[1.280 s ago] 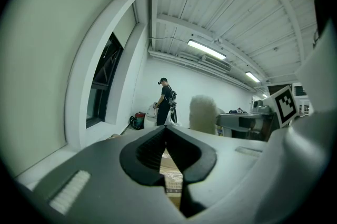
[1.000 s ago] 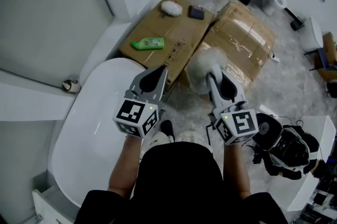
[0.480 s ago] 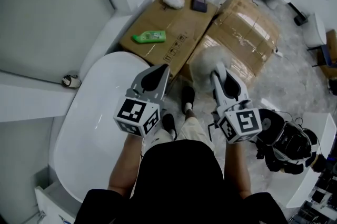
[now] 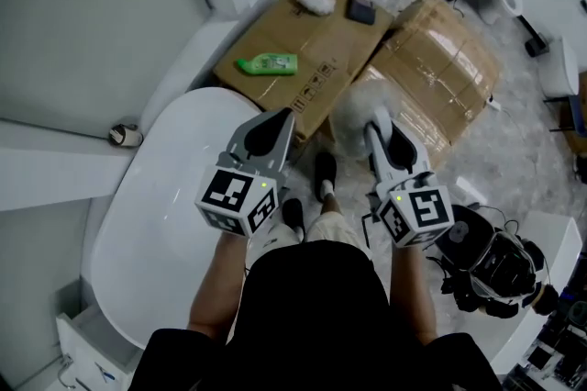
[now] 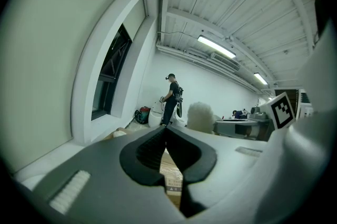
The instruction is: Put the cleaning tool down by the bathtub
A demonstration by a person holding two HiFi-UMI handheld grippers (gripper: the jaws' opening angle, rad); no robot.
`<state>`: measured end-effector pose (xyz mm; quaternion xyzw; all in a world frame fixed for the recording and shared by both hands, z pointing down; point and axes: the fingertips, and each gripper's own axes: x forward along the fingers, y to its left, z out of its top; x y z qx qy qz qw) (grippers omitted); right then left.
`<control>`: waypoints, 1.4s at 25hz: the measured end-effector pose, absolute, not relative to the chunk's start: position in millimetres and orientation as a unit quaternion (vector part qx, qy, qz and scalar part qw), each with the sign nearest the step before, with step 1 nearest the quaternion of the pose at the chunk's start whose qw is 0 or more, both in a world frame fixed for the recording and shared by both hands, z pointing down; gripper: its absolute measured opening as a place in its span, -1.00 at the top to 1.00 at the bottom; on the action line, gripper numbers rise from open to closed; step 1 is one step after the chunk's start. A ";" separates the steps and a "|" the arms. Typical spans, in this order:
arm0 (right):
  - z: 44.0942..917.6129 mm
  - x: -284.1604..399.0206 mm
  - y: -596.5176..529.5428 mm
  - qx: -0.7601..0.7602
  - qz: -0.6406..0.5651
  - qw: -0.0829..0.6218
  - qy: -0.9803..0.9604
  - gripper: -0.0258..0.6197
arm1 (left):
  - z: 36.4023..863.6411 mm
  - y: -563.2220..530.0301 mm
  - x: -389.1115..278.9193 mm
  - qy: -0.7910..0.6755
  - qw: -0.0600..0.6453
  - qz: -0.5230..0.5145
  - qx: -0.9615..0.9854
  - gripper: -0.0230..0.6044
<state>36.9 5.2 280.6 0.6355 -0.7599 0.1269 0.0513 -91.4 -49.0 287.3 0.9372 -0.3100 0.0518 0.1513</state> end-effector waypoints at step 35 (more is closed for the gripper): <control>394.7 117.8 -218.9 0.520 0.228 0.135 -0.812 0.61 | 349.5 -203.7 -20.6 -0.427 0.222 0.121 0.868 0.93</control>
